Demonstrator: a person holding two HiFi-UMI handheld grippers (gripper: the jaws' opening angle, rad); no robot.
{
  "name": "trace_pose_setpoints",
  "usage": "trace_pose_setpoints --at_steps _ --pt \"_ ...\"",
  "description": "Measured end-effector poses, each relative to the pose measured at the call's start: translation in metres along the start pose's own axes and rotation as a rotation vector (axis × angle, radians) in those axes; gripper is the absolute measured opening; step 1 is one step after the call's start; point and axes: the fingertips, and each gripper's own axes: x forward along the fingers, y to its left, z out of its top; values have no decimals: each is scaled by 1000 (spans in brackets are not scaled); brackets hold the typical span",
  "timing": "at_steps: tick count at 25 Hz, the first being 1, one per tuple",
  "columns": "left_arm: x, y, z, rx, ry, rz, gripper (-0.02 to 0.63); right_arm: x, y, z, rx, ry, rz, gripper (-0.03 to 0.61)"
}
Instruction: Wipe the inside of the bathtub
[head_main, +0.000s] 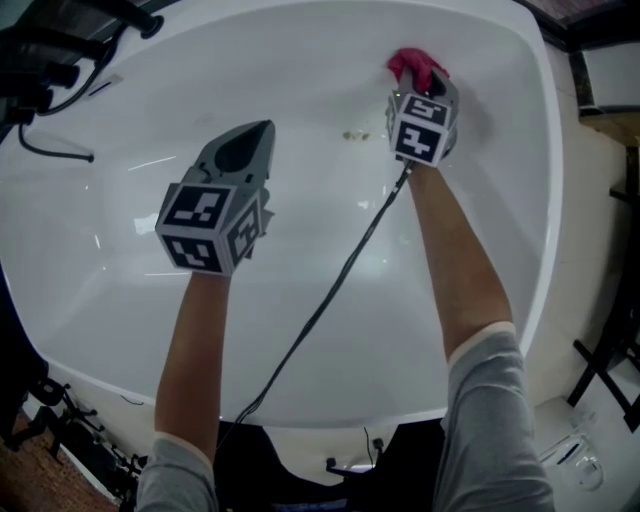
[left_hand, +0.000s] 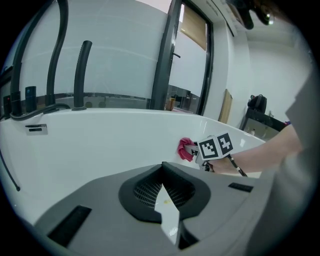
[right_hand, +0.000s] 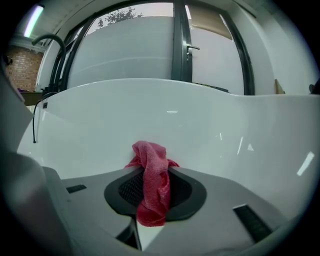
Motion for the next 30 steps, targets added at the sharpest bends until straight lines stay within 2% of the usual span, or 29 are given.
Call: trace_pose_setpoints --at_steps 4,12,15,20,26,30 --pt "2 -4 -10 3 5 -4 6 -1 13 -4 22 -12 -21 86" --pt "-3 12 -20 17 13 33 6 -1 119 -24 -24 6 163 86" --pt "-1 14 -25 20 26 40 6 -1 139 -25 -48 -4 210 87" --pt "9 6 -27 17 14 37 6 0 116 -27 -26 -16 241 87" --pt "17 -2 -32 16 9 13 6 8 44 -36 -43 -18 94 87" --pt "19 0 -34 12 0 12 6 10 24 -38 -33 -15 19 87"
